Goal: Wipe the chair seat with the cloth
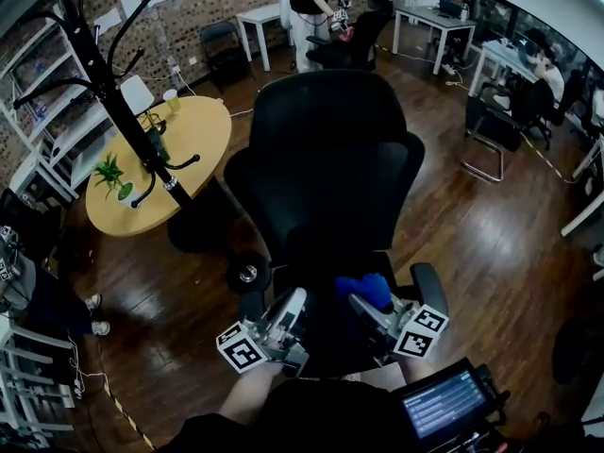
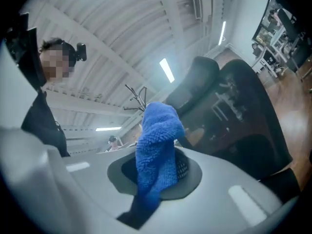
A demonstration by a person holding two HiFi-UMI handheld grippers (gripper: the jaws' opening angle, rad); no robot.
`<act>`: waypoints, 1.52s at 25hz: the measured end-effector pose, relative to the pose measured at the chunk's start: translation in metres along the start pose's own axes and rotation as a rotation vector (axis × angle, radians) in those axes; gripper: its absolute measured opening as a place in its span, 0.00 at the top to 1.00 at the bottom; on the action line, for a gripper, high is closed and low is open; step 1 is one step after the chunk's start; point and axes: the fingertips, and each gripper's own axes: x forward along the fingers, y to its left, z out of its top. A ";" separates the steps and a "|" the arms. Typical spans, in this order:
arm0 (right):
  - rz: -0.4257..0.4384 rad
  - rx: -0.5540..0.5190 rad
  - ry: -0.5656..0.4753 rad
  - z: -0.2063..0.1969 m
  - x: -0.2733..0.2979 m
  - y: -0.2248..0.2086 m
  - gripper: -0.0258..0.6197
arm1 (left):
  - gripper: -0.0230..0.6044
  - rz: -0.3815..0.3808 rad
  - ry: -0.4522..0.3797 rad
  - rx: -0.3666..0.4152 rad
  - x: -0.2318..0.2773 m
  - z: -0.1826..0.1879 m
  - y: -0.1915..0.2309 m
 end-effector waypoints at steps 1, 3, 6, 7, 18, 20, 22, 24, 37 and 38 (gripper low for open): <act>0.028 -0.016 -0.016 0.005 0.001 0.008 0.89 | 0.98 -0.022 -0.002 0.016 0.003 0.002 -0.007; 0.090 -0.031 -0.048 0.005 0.001 0.023 0.89 | 0.98 -0.053 -0.006 0.041 0.003 0.003 -0.016; 0.156 -0.025 -0.082 -0.004 -0.003 0.036 0.89 | 0.98 -0.060 -0.015 0.043 0.000 -0.002 -0.018; 0.159 -0.026 -0.082 -0.007 -0.005 0.036 0.89 | 0.98 -0.059 -0.017 0.041 0.001 -0.003 -0.017; 0.172 -0.002 -0.112 0.007 -0.039 0.052 0.89 | 0.98 0.000 -0.009 0.076 0.000 -0.023 -0.033; 0.170 0.012 -0.120 0.005 -0.048 0.051 0.89 | 0.98 0.029 -0.010 0.090 -0.009 -0.027 -0.034; 0.168 0.017 -0.127 0.001 -0.054 0.049 0.89 | 0.98 0.048 -0.015 0.105 -0.020 -0.030 -0.034; 0.161 0.013 -0.137 -0.002 -0.058 0.051 0.89 | 0.98 0.046 -0.015 0.111 -0.031 -0.031 -0.037; 0.069 -0.055 -0.167 -0.072 -0.091 0.178 0.89 | 0.98 -0.046 0.024 0.097 -0.148 -0.064 -0.096; 0.066 -0.057 -0.158 -0.079 -0.093 0.188 0.89 | 0.98 -0.043 0.019 0.085 -0.158 -0.067 -0.100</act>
